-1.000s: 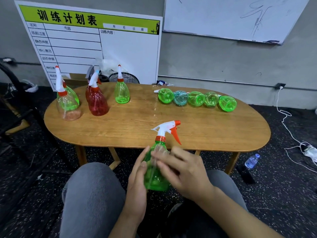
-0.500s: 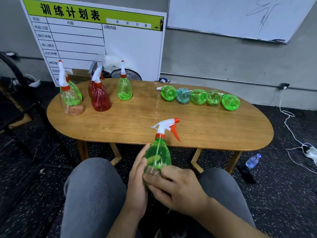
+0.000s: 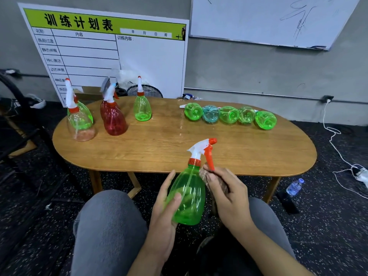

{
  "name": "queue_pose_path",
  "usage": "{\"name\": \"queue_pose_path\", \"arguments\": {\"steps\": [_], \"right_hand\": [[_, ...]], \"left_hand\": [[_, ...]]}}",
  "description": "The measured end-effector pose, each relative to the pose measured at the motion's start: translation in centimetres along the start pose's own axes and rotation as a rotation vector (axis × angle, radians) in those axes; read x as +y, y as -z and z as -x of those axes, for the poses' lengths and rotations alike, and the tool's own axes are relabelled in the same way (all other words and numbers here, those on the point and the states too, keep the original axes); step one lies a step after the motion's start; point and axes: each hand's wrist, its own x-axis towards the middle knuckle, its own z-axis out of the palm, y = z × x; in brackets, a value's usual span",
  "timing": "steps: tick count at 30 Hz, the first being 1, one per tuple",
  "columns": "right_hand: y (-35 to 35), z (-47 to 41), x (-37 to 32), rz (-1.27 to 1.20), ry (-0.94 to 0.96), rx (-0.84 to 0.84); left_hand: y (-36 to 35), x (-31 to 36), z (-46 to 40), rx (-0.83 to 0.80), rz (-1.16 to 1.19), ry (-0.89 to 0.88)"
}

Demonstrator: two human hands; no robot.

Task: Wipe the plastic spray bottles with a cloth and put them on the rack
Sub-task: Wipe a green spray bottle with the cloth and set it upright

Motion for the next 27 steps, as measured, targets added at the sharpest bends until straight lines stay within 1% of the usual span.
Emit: {"name": "queue_pose_path", "arguments": {"steps": [3,6,12,15,19,21,22,23,26,27], "right_hand": [[-0.3,-1.0,-0.1,-0.021,-0.008,-0.008],[-0.8,-1.6,-0.6,-0.052,0.030,-0.043],[-2.4,-1.2,-1.3,0.107,0.096,-0.152],[-2.3,-0.2,-1.6,0.165,0.256,-0.190],[-1.4,1.9,-1.7,0.260,0.554,-0.357],[-0.9,2.5,-1.5,0.297,0.661,-0.404],[-0.7,2.5,-1.4,0.285,0.657,-0.395],[-0.7,2.3,-1.3,0.252,0.605,-0.358],[-0.5,0.7,-0.9,0.140,0.314,-0.135],[-0.5,0.1,-0.7,0.118,0.235,-0.090]], "left_hand": [[-0.2,-0.1,-0.1,-0.020,-0.026,0.001],[0.0,-0.6,-0.3,-0.032,-0.066,-0.007],[0.9,-1.2,-0.7,0.043,-0.128,-0.037],[0.9,-1.2,-0.6,0.060,-0.125,-0.031],[0.8,-1.0,-0.4,0.058,-0.116,-0.026],[0.7,-0.8,-0.5,0.073,-0.100,-0.029],[0.7,-0.7,-0.6,0.077,-0.097,-0.029],[0.6,-0.7,-0.5,0.079,-0.099,-0.027],[0.4,-0.5,-0.6,0.074,-0.116,-0.032],[0.4,-0.5,-0.6,0.066,-0.125,-0.034]]}}
